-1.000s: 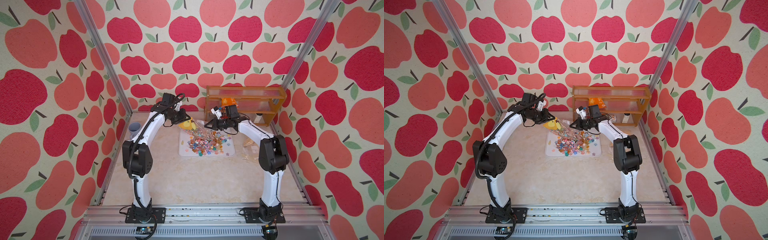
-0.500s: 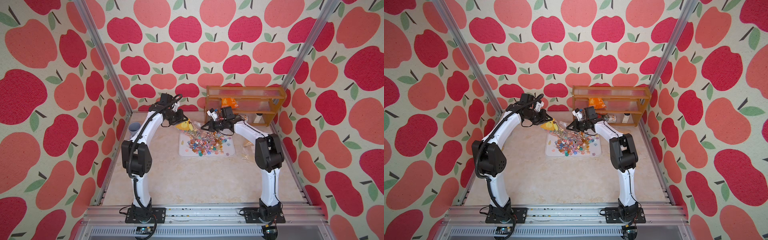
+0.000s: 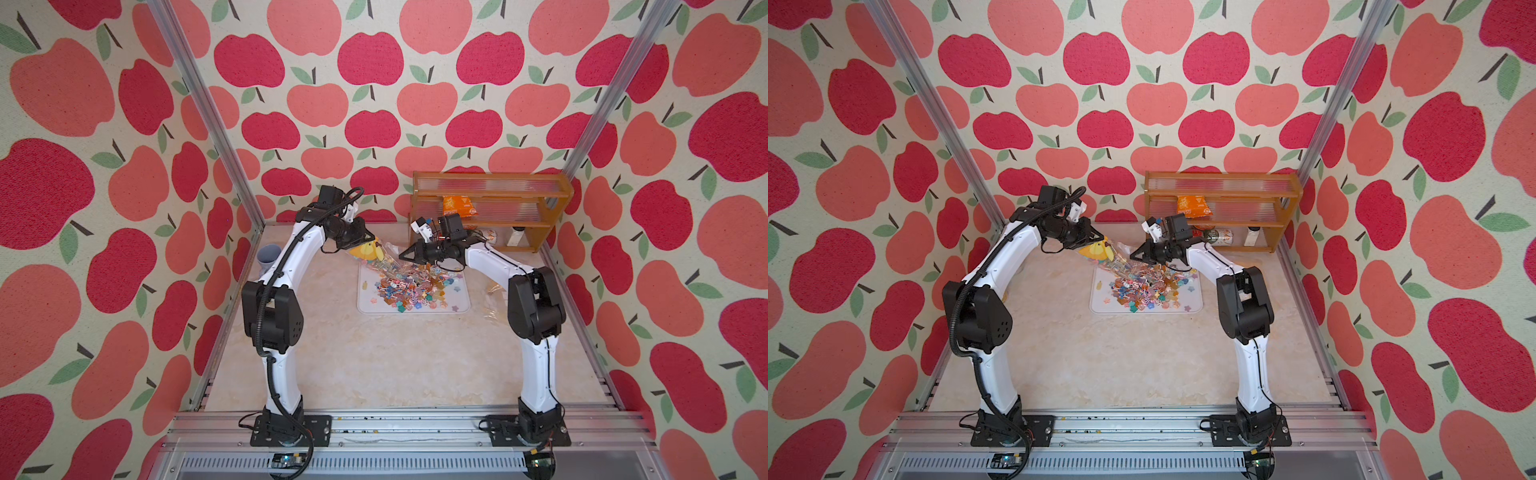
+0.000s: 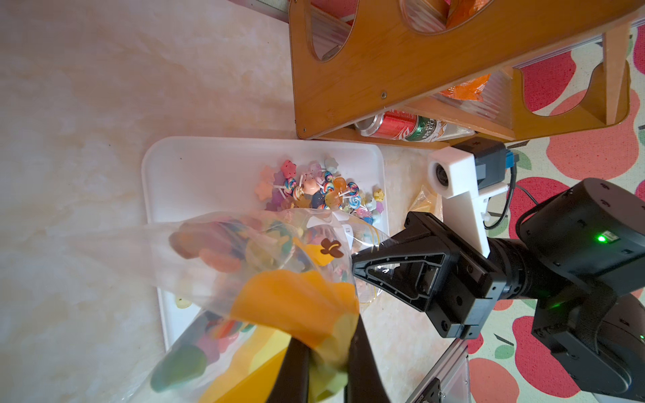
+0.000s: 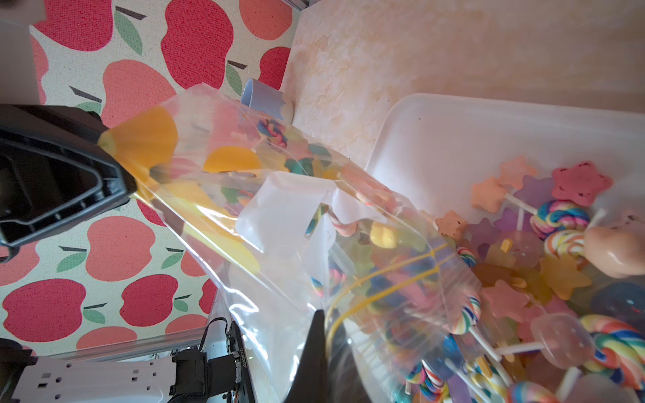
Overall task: Pour candies out of the ziploc bag
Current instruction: 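Pour the candies out of the ziploc bag onto the tray.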
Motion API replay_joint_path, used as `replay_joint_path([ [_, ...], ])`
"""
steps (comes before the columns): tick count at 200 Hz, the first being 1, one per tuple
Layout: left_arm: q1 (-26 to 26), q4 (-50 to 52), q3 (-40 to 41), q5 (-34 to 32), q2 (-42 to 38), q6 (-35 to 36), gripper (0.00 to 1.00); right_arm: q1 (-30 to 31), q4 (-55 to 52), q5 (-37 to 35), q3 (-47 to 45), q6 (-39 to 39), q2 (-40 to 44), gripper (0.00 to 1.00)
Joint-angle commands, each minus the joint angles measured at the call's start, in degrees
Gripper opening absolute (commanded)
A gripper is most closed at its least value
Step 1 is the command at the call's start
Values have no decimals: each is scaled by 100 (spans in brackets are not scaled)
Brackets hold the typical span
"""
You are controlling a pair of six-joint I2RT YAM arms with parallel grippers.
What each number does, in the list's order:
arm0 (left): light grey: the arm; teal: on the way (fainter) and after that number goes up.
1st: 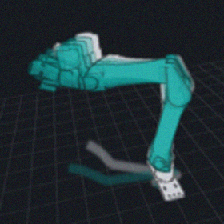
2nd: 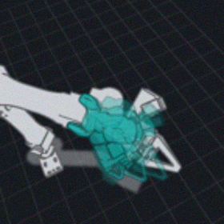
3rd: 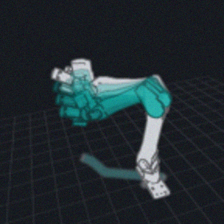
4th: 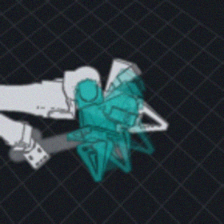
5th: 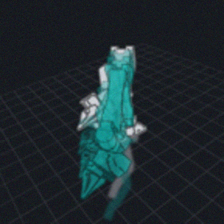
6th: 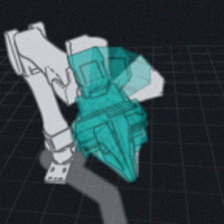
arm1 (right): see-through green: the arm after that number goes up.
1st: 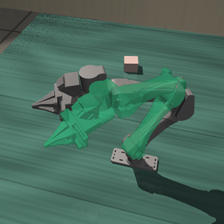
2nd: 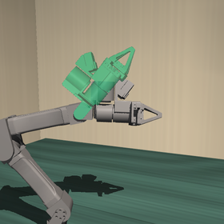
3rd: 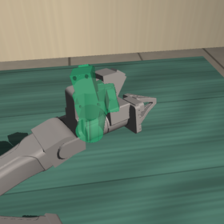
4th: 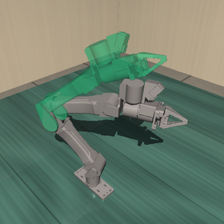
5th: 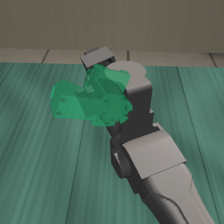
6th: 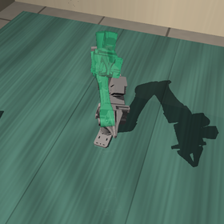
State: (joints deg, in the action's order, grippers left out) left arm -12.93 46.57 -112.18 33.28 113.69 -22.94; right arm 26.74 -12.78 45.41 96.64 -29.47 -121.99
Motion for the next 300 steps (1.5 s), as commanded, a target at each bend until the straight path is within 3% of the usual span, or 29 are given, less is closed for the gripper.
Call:
replay_joint_path([
  [1, 264, -325, -422, -163, -252, 96, 0, -29, -288, -102, 36, -109, -243, 0],
  [300, 378, 47, -908, -200, -304, 281, 0, 207, -12, -72, 101, -330, -687, 0],
])
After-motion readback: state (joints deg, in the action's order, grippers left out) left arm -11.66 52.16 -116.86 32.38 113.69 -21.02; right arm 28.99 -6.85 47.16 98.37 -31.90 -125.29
